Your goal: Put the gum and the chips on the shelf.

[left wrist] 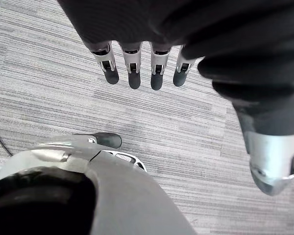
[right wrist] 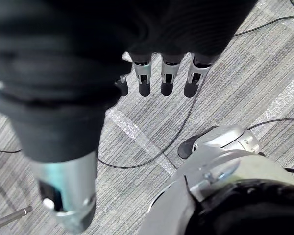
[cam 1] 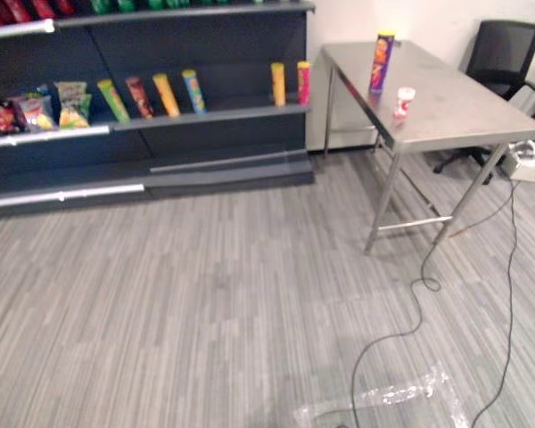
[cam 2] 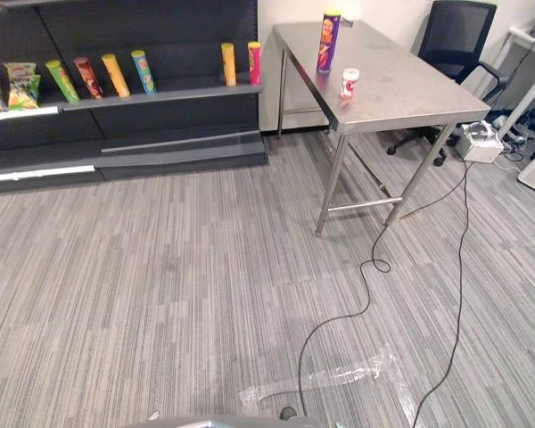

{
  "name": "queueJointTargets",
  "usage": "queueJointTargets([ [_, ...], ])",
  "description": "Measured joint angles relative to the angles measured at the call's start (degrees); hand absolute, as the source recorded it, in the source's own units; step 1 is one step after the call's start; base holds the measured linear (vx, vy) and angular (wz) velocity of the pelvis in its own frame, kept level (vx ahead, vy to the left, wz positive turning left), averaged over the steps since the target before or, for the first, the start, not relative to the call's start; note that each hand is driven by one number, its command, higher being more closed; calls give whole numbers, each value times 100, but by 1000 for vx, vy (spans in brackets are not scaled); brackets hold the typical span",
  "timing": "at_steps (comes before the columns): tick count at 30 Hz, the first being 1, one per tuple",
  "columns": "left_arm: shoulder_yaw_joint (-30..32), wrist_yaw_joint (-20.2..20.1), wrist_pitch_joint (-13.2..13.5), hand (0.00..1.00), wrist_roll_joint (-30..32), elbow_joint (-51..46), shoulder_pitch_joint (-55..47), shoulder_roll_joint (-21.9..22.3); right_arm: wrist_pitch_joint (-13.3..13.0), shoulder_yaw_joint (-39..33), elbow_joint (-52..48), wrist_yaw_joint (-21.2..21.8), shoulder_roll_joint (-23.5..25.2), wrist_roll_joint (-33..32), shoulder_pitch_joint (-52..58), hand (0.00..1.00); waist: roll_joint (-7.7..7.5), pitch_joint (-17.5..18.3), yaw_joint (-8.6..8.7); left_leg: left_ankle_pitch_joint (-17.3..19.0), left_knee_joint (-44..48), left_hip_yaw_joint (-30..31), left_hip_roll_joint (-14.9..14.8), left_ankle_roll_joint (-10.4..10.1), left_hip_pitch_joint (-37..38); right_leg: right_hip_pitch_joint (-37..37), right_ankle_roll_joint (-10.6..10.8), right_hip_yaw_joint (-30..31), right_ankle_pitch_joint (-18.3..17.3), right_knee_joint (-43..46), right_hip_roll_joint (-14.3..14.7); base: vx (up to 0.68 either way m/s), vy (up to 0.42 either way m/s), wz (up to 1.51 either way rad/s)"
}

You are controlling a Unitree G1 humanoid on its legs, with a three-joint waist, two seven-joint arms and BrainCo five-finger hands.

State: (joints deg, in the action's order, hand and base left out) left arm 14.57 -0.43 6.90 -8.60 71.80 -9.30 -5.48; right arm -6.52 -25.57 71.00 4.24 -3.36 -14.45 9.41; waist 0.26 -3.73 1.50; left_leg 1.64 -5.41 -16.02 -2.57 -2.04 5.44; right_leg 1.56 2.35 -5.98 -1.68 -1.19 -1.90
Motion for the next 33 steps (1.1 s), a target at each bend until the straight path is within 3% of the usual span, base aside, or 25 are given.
queueJointTargets([
  [6,172,7,1,0,39,96,69,37,-10,-111,23,5,48,-1,-160,0,29,-72,0,72,0,-108,-22,-111,193,208,8,-2,-2,-86,15,61,-17,-5],
  [21,366,18,-2,0,92,109,59,59,-15,-30,14,0,51,-12,-204,0,-34,-114,0,97,-40,-240,-73,-104,163,181,67,-52,-13,-179,44,-62,-27,-2],
  [26,367,59,-1,0,93,110,61,57,-174,330,12,-54,-11,55,-172,0,-36,-98,0,96,-40,-257,-80,-90,171,182,27,-41,19,-202,58,52,-14,-2],
  [33,336,170,7,0,95,104,81,23,-170,497,-10,-112,-7,52,-144,0,-93,-67,3,111,-28,-265,-91,-113,235,316,-2,-66,55,-322,81,65,-25,0],
])
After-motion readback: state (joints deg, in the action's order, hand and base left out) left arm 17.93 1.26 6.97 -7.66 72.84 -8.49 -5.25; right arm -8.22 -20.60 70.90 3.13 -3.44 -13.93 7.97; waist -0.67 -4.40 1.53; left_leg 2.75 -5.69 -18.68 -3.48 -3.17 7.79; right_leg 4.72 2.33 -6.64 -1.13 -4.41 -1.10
